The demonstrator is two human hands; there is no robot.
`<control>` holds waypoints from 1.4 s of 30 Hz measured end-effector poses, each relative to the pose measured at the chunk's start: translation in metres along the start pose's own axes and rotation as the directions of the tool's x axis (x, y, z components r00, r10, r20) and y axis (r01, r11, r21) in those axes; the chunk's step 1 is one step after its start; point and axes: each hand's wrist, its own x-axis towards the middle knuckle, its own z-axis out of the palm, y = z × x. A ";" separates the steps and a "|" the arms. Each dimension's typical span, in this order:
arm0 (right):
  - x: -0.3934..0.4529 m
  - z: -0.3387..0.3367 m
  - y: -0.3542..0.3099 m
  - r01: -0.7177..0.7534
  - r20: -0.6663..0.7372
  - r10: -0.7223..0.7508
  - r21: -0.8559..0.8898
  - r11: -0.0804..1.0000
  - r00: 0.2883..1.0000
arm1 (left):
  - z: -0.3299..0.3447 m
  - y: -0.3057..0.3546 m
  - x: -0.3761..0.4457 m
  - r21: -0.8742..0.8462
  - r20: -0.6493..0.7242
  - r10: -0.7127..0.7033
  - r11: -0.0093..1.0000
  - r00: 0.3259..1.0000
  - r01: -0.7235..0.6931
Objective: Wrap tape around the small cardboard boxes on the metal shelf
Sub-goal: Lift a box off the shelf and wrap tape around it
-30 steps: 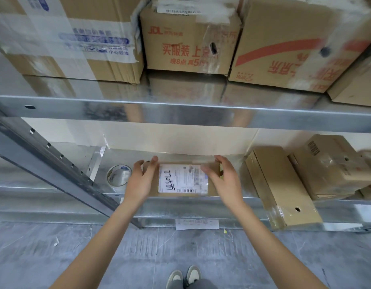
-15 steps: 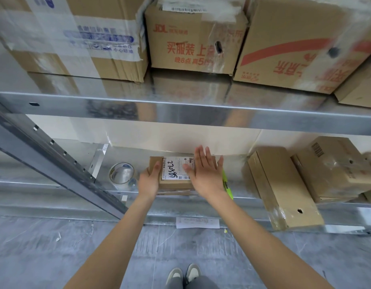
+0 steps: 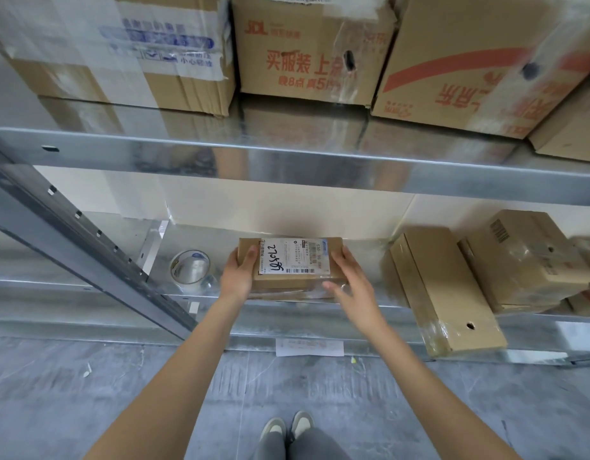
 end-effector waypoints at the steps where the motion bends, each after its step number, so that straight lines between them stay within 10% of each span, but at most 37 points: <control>1: 0.003 -0.002 0.000 -0.001 -0.021 0.001 -0.001 1.000 1.000 | -0.001 0.000 0.000 0.012 0.011 -0.015 1.000 1.000 0.015; 6: 0.024 -0.010 -0.007 0.018 -0.106 -0.014 0.039 0.999 0.994 | -0.015 -0.004 -0.006 -0.141 0.072 -0.088 0.985 0.994 0.097; 14: 0.055 0.027 -0.008 -0.316 -0.089 0.303 -0.234 0.919 0.949 | -0.007 -0.017 0.003 0.120 -0.018 0.038 0.992 0.999 -0.035; 17: 0.059 0.034 -0.016 -0.102 -0.027 0.107 -0.602 0.792 0.994 | -0.005 -0.018 0.012 0.146 -0.033 0.053 0.988 0.998 -0.047; 20: 0.054 0.044 -0.025 0.084 0.192 0.068 -0.683 0.726 0.979 | -0.005 -0.023 0.015 0.156 -0.031 0.050 0.987 0.998 -0.045; 28: -0.048 0.050 -0.013 0.161 0.178 -0.042 -0.733 0.661 0.983 | -0.005 -0.025 0.012 0.152 -0.028 0.055 0.987 0.998 -0.051; 33: -0.037 0.044 -0.010 0.079 0.018 -0.082 -0.541 0.838 0.996 | -0.006 -0.022 0.014 0.128 0.004 0.020 0.992 1.000 -0.020; 36: -0.020 0.037 -0.006 -0.144 -0.191 0.128 -0.067 0.987 0.973 | -0.004 -0.026 0.015 0.109 -0.010 0.017 0.994 1.000 -0.016; 39: -0.016 0.046 -0.002 -0.286 -0.132 0.364 0.401 0.870 0.922 | -0.006 -0.028 0.014 0.067 -0.002 -0.009 0.998 1.000 0.010; 42: -0.019 0.054 0.001 -0.291 -0.146 0.418 0.517 0.805 0.896 | -0.010 -0.030 0.010 -0.069 -0.014 -0.037 0.997 0.999 0.036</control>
